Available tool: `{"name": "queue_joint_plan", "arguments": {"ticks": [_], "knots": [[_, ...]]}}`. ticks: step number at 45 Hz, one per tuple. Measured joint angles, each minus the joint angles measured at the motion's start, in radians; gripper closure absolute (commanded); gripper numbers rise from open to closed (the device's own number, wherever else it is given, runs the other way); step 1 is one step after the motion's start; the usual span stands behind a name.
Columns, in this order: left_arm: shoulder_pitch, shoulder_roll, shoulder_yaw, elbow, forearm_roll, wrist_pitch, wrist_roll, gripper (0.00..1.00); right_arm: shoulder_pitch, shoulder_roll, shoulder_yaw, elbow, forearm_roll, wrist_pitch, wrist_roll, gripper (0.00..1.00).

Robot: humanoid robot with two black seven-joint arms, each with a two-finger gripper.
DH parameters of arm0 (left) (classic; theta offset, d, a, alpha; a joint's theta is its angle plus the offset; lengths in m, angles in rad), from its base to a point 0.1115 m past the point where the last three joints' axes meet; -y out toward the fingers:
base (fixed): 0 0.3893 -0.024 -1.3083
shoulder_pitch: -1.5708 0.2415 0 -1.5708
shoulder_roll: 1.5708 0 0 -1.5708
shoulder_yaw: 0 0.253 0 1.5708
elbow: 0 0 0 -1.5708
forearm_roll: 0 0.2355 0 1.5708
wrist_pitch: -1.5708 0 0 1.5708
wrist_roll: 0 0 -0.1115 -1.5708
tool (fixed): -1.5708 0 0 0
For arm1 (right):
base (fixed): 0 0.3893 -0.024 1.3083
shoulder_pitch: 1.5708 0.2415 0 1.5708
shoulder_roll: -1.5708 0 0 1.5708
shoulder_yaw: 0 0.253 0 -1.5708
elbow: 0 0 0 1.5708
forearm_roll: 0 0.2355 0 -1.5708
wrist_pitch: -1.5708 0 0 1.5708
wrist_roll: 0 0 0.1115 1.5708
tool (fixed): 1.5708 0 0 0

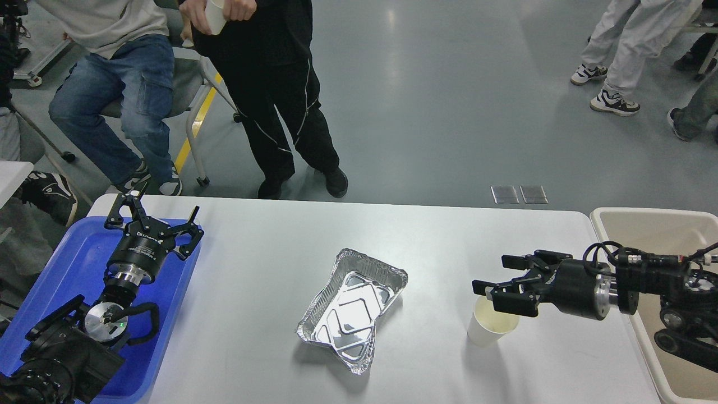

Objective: Tidy desktop
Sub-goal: 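Lower the right gripper around the white paper cup and close it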

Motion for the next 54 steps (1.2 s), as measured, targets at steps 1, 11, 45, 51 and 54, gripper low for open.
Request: {"name": "queue_joint_plan", "arguments": {"ticks": [1, 11, 45, 51, 54], "knots": [[0.000, 0.000, 0.000, 0.000, 0.000, 0.000, 0.000, 0.00, 0.000, 0.005, -0.004, -0.007, -0.003, -0.002, 0.000, 0.01], [0.000, -0.001, 0.000, 0.000, 0.000, 0.000, 0.000, 0.00, 0.010, 0.046, -0.055, -0.083, -0.048, -0.020, -0.001, 0.01], [0.000, -0.001, 0.000, 0.000, 0.000, 0.000, 0.000, 0.00, 0.023, 0.140, -0.170, -0.241, -0.080, -0.066, -0.001, 0.01], [0.000, -0.001, 0.000, 0.000, 0.000, 0.000, 0.000, 0.00, 0.019, 0.145, -0.177, -0.261, -0.081, -0.077, -0.001, 0.06], [0.000, -0.001, 0.000, 0.000, 0.000, 0.000, 0.000, 0.00, 0.017, 0.147, -0.180, -0.269, -0.081, -0.087, -0.001, 0.11]]}}
